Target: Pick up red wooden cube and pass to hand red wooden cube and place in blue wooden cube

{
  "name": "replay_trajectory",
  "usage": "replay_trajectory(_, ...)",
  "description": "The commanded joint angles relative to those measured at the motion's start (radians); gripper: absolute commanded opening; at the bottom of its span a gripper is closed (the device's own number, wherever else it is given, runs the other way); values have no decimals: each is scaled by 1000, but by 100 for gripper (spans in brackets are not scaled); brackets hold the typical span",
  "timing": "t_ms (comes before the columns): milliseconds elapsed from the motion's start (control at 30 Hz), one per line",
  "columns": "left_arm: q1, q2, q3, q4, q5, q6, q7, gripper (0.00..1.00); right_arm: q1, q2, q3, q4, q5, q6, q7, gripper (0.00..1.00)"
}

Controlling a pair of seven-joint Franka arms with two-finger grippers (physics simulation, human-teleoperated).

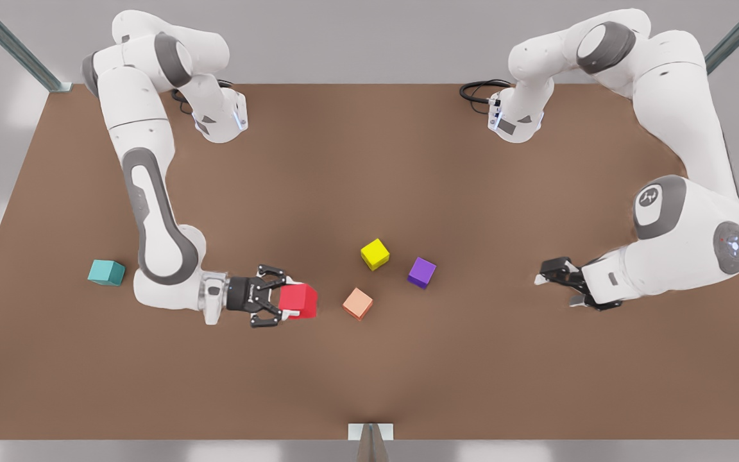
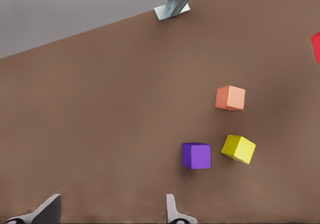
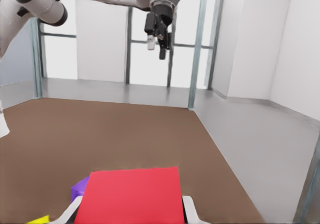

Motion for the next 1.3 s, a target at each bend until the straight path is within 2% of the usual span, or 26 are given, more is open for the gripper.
replay_trajectory(0,55,-57,-7,14,205,-362,-289,100,-33,-17,-11,-4,-322,-16,348,53)
replay_trajectory(33,-100,-367,337,-397,-21,23,-285,100,-34,-63,-63,-22,-528,-33,428,53)
replay_trajectory(67,-305,-430,566,-525,-92,120,-278,100,-37,-108,-119,-44,-718,-73,497,53)
replay_trajectory(100,-333,-360,546,-493,-24,101,-280,100,-37,-142,-156,-53,-824,-88,502,53)
replay_trajectory(167,-343,-352,520,-479,-25,106,-280,100,-37,-243,-239,-157,-1039,-84,559,53)
replay_trajectory(233,-342,-316,511,-471,-110,149,-278,100,-37,-272,-296,-162,-1206,-56,560,54)
replay_trajectory(300,-339,-306,511,-471,-116,150,-277,100,-37,-274,-325,-166,-1303,-3,560,53)
replay_trajectory(433,-316,-300,514,-471,-119,126,-217,100,-42,-318,-411,-280,-1389,103,559,54)
replay_trajectory(533,-311,-301,514,-470,-124,95,-205,100,-88,-304,-414,-306,-1400,194,545,54)
replay_trajectory(700,-317,-298,512,-473,-133,66,-208,100,-139,-231,-413,-343,-1349,534,490,54)
replay_trajectory(733,-317,-298,512,-473,-166,43,-208,100,-142,-229,-413,-370,-1349,554,491,54)
replay_trajectory(1000,-310,-277,512,-471,-220,29,-205,100,-177,-240,-416,-482,-1355,551,460,54)
replay_trajectory(1267,-308,-261,512,-471,-216,11,-209,100,-186,-221,-416,-512,-1357,540,390,56)
